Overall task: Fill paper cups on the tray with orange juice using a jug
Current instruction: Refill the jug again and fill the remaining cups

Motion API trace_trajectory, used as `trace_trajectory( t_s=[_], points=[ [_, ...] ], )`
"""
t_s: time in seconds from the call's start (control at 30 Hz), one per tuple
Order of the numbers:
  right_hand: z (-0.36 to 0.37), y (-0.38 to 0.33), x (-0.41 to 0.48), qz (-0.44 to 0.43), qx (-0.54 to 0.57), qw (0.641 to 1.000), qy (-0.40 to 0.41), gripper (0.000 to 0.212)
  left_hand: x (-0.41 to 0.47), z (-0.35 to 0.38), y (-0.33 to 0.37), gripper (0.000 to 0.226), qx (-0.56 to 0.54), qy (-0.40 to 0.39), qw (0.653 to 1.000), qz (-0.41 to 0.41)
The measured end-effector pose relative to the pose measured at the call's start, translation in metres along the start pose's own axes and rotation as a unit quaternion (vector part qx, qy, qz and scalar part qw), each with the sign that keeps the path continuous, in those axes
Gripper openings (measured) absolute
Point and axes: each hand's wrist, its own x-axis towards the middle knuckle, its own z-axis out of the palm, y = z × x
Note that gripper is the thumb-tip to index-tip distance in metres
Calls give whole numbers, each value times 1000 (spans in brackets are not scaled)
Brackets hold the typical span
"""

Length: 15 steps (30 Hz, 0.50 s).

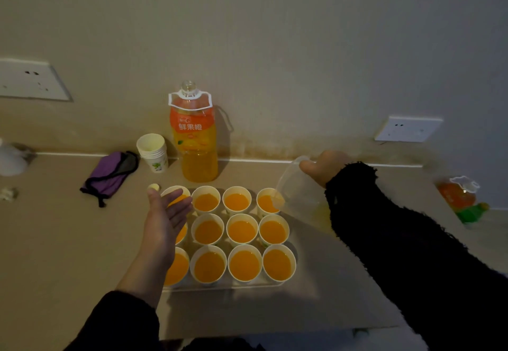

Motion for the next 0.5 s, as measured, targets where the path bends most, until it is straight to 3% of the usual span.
trace_trajectory(
  t_s=[0.13,0.3,0.5],
  points=[
    [-1,-9,3,-24,-34,999,1,53,3,-3,3,66,-3,7,1000,2],
    [-7,-17,1,-50,-59,997,-15,29,9,-8,4,67,2,8,1000,-2],
    [1,-15,8,-37,-69,997,-12,31,12,-7,5,67,9,11,1000,-5]
  ],
)
